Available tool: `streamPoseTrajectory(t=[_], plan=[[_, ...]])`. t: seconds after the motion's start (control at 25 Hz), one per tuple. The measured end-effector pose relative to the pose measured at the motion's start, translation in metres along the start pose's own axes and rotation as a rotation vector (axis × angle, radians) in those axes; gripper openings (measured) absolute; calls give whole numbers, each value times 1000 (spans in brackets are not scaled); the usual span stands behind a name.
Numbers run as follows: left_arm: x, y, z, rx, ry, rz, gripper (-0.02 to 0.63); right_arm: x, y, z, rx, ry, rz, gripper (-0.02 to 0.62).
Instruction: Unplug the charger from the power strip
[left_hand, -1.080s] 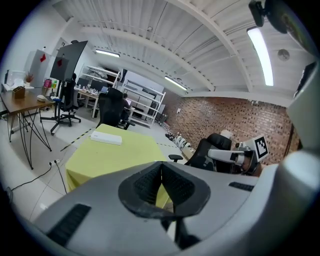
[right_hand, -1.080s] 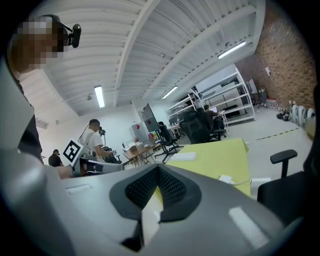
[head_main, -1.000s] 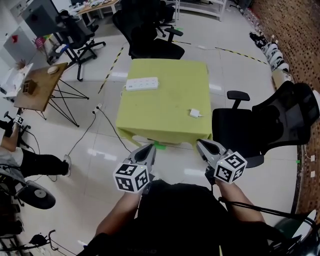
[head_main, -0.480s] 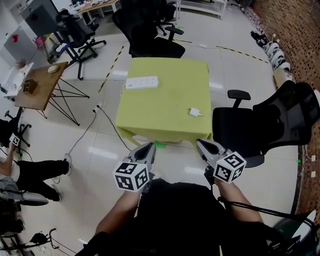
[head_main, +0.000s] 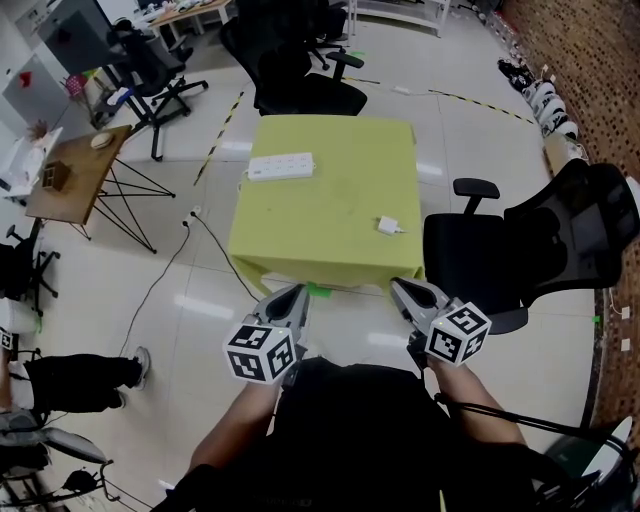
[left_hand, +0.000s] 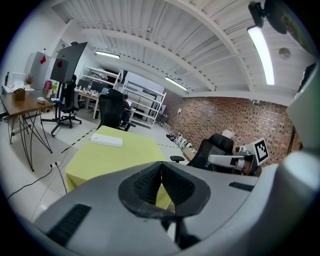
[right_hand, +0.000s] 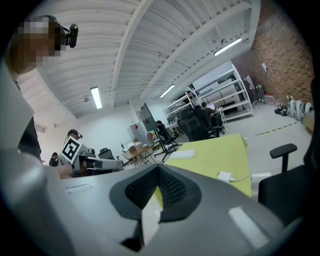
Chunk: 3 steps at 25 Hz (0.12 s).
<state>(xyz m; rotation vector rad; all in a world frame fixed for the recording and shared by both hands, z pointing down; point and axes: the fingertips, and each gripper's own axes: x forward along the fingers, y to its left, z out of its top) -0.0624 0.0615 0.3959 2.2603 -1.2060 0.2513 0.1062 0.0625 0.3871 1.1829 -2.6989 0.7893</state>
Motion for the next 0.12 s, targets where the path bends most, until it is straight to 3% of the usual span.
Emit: streamPoseTrajectory(t=[0.12], plan=[[-1,4,4,5,-5,1,8,5,2,2,-5,0,3,0]])
